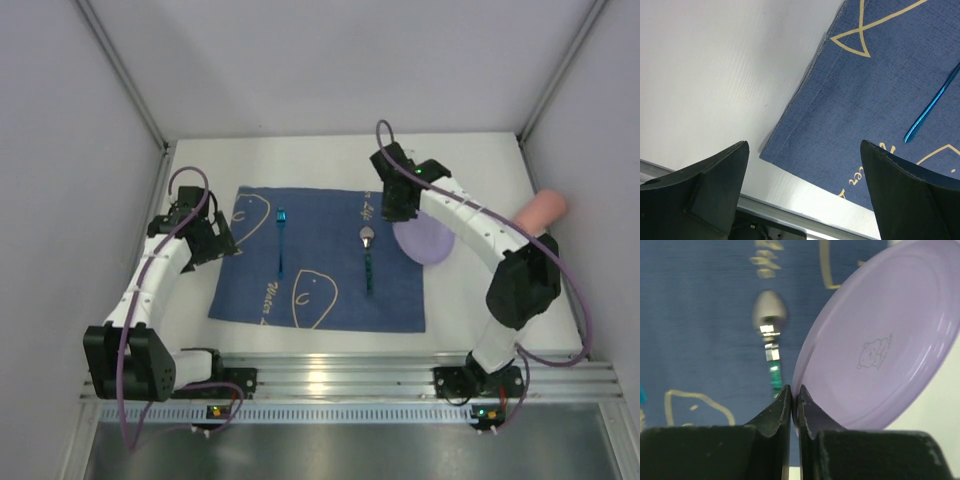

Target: Set the dinner table for one person

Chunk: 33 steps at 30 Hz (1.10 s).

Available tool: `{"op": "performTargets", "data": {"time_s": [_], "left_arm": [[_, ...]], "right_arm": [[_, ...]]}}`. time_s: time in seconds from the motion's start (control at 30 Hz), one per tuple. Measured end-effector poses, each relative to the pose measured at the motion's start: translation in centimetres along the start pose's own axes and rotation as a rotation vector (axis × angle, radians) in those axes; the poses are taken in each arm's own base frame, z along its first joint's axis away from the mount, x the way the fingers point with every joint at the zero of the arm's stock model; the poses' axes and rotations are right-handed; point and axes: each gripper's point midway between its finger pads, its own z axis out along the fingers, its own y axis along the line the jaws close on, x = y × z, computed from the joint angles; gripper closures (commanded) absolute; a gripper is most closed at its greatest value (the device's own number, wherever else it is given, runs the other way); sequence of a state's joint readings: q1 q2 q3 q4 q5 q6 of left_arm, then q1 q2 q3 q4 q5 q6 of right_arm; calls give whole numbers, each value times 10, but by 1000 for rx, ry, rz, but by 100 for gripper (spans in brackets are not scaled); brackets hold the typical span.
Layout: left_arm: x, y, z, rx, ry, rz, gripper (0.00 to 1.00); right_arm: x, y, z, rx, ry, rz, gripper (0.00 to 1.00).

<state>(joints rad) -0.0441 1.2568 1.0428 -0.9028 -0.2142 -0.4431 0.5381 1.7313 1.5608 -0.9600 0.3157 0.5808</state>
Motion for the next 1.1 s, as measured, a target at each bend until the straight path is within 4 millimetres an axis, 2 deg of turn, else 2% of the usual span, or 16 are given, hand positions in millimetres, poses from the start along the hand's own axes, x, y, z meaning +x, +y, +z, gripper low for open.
{"op": "performTargets", "data": {"time_s": [0.07,0.13,0.23,0.33,0.47,0.57,0.63,0.7,0.73,0.77,0.8,0.83,0.93,1.0,1.07,1.1], "left_arm": [[0,0,0,-1,1,0,2],[0,1,0,-2,1,0,2],[1,2,-2,-5,0,0,2],[1,4,-6,-11,-6,-1,2],[2,9,-13,-16,-20,-3,2],[2,13,-20,-24,-40,-7,2],[1,16,-24,-27,-51,-9,2],[1,18,-27,-32,-60,-11,2],[1,19,-28,-35,-63,-11,2],[1,20,-29,-40,-65,-11,2],[2,21,-29,-42,-65,-11,2],[2,22,-29,-46,-63,-10,2],[3,22,-29,-50,-62,-9,2],[3,22,-29,-51,-61,-9,2],[3,22,-28,-52,-59,-8,2],[3,22,-27,-53,-56,-7,2]], "right_arm": [[-2,43,-27,-84,-53,-56,100],[5,83,-49,-159,-77,-120,100],[28,139,-59,-231,-69,-222,100],[53,183,-44,-251,-37,-313,100],[92,229,-6,-254,35,-416,100],[113,239,14,-250,81,-472,100],[120,240,17,-264,105,-497,100],[123,241,17,-279,117,-508,80],[124,243,16,-292,126,-509,67],[127,246,14,-316,143,-503,47],[129,249,14,-335,154,-497,40],[131,252,12,-356,164,-502,24],[133,259,6,-421,158,-521,15],[127,255,-4,-441,138,-531,13],[111,248,-19,-457,93,-528,8],[95,240,-32,-469,56,-512,4]]}}
